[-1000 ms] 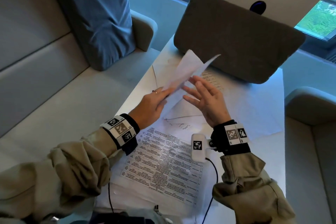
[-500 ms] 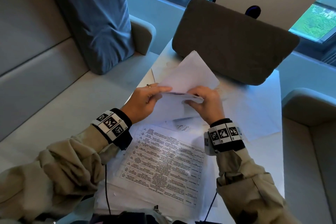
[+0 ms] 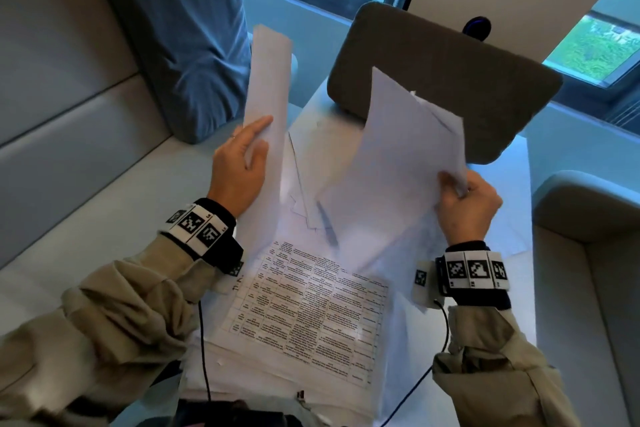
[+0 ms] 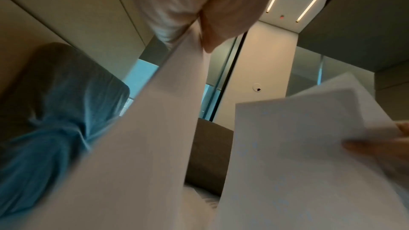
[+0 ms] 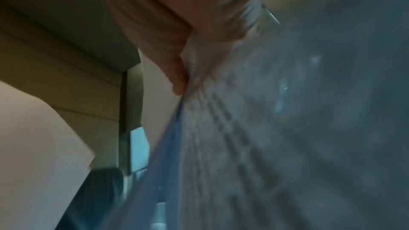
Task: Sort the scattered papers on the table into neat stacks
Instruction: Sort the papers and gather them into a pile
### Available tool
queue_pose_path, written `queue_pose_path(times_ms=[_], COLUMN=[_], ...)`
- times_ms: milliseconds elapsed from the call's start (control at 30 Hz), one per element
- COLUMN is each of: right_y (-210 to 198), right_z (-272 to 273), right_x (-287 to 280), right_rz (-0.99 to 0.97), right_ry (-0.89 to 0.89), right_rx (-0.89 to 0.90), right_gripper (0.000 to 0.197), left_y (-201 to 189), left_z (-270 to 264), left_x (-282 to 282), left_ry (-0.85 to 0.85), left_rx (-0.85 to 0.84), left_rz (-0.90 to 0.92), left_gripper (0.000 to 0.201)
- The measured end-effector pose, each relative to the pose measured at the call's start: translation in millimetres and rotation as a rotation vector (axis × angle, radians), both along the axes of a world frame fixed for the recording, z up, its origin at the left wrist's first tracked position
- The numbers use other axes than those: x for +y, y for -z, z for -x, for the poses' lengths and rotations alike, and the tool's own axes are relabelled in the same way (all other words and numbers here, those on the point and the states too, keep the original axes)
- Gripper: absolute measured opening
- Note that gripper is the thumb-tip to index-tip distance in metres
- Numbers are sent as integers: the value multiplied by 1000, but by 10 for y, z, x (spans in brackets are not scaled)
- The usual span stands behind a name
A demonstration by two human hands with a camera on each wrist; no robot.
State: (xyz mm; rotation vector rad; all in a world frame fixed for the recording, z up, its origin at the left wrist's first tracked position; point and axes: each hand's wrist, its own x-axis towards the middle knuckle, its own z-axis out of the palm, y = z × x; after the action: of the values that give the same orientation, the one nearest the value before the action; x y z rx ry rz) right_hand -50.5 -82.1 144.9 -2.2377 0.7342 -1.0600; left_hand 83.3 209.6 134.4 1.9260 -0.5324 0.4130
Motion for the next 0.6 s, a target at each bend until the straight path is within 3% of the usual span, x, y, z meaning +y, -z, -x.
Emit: queue_pose_path(times_ms=[100,200,300,433,533,600], right_y=[-74,-86,-104,-212,-243,-216], right_z=[8,-35,-77,-15,28,37], right_x=[231,481,698,973,1045,1012], right_rz=[-29,-92,-254,-479,-665,-809], right_ry=[-89,-197,-287,-575,-835,-936], right_rx=[-80,-82,-81,-33,103,208], right_gripper=[23,31,34,14,26,49], left_y=[-26,-49,-71,-83,-84,-67], left_z=[179,364,504,665,706,682], left_x=[-157,-343,-465,-549,-526,-463], left_ry=[81,170,248,349,366,412], left_rx=[58,59,138,223,278,324], left_rz=[-12,-53,-139,-158,-114,-74], left_gripper=[49,62,77,91,83,88])
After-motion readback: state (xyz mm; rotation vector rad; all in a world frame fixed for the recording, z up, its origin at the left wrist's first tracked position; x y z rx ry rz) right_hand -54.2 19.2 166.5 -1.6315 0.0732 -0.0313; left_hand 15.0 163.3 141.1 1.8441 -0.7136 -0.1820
